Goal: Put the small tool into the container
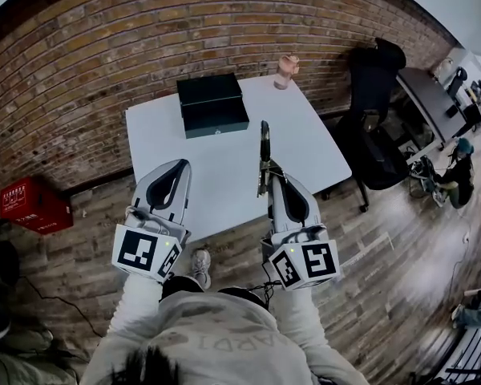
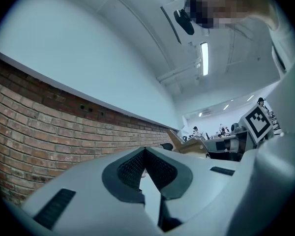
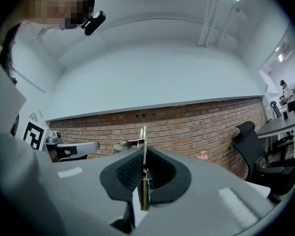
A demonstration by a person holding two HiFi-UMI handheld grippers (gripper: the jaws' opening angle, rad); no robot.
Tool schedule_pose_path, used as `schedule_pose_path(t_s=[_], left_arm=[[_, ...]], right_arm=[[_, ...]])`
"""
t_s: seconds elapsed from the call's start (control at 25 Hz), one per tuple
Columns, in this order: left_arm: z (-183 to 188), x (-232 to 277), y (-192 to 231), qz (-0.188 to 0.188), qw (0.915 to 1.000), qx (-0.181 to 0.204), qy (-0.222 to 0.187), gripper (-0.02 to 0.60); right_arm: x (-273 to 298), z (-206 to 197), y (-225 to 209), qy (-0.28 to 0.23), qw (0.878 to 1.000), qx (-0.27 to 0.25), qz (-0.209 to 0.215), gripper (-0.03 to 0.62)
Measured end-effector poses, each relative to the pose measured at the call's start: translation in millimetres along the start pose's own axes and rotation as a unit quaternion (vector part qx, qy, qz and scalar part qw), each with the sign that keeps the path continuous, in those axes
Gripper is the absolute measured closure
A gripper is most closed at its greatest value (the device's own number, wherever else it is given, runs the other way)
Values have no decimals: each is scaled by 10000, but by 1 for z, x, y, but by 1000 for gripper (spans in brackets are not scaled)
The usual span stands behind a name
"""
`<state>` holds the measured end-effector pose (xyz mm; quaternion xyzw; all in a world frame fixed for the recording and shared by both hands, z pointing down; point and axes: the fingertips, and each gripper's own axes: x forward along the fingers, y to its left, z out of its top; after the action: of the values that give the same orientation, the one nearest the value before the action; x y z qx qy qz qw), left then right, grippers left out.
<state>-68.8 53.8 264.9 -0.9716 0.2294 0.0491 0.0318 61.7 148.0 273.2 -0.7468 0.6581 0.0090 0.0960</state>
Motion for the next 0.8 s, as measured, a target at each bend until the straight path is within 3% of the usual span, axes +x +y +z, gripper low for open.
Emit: schedule_pose_path(t_s=[0.4,0.8], left_arm=[[-13,60,71,-81,9999,-47,71,575],[-35,94,127,-166,9996,-188,160,575]], right_arm=[[94,-14,-8,104,9998,-152,63,582],[168,-42,-9,561,9953,-737,274,583]])
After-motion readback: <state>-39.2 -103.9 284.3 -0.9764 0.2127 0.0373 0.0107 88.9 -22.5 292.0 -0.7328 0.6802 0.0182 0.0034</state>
